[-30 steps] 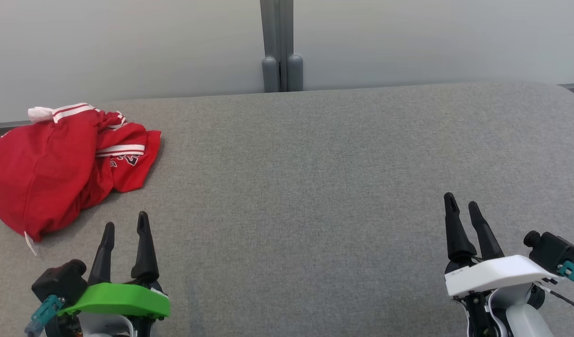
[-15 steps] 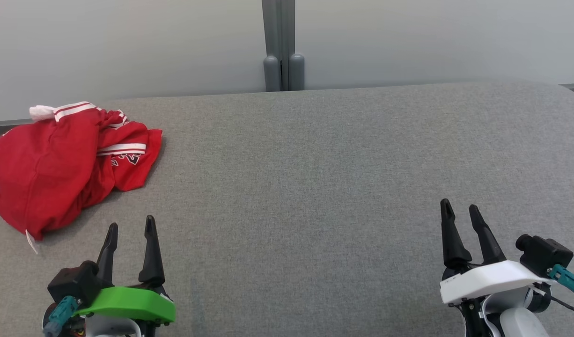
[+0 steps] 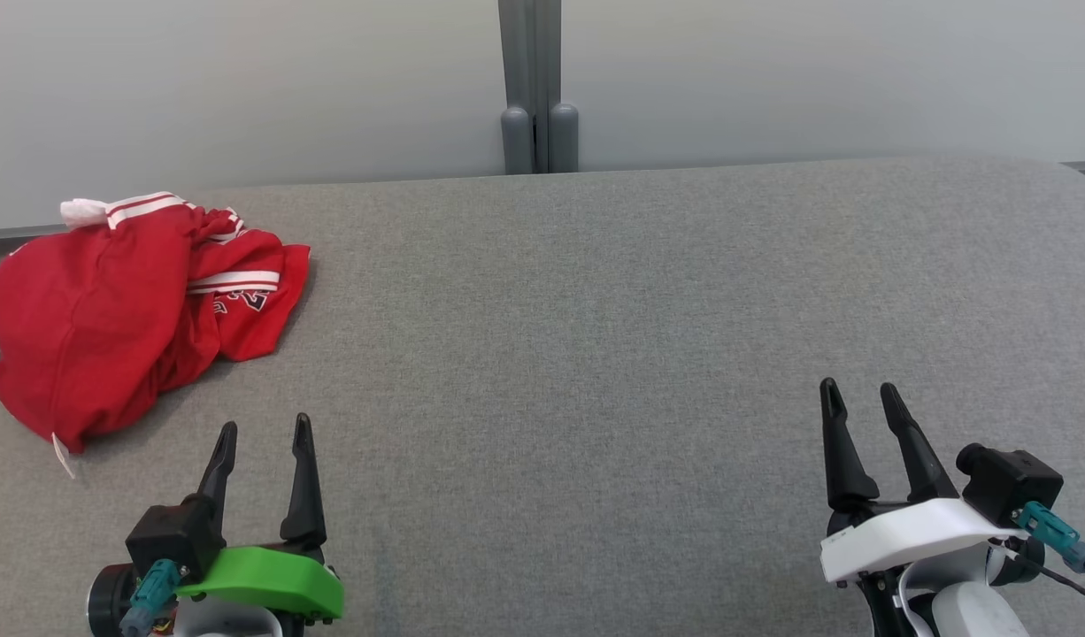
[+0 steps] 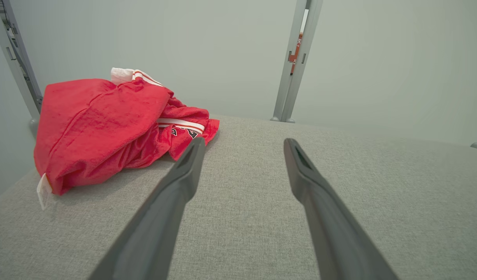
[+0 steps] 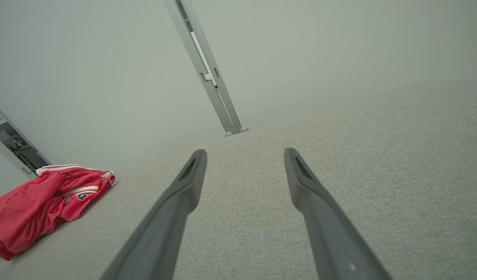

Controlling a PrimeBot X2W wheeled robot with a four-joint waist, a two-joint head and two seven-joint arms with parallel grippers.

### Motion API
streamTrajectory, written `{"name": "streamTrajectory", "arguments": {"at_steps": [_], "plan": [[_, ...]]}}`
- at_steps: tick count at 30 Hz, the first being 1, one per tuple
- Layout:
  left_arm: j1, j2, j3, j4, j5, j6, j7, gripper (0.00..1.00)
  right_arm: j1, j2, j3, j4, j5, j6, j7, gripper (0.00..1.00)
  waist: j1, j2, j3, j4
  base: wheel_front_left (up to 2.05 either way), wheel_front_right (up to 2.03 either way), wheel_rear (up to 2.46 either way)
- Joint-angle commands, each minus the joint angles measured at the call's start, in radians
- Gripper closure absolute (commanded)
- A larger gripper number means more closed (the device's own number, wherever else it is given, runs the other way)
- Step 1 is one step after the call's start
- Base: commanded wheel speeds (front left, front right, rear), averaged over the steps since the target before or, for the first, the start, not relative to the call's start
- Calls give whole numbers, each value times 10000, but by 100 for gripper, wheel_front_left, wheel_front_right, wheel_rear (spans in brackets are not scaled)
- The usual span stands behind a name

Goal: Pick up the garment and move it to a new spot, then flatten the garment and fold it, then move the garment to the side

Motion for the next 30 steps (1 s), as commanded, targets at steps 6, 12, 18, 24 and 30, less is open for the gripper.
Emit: {"name": "streamTrajectory", "arguments": {"at_steps": [6, 12, 18, 24, 30], "plan": [[-111, 82, -19, 124, 584, 46, -180, 0, 18, -60, 47, 31, -598, 5, -204, 0, 0, 0, -23, 24, 0, 0, 0], [-92, 84, -35, 222, 1015, 3, -291, 0, 68, -62, 114, 22, -999, 5, -305, 0, 0, 0, -60, 33, 0, 0, 0], [-85, 88, -61, 291, 1362, -10, -389, 0, 115, -64, 155, 32, -1389, 6, -410, 0, 0, 0, -82, 42, 0, 0, 0], [-107, 90, -68, 359, 1501, -14, -421, 0, 110, -64, 139, 91, -1501, 6, -441, 0, 0, 0, -95, 73, 0, 0, 0], [-71, 88, -23, 417, 1237, -51, -421, 0, 127, -64, 157, 142, -1399, 6, -441, 0, 0, 0, -125, 92, 0, 0, 0]]}}
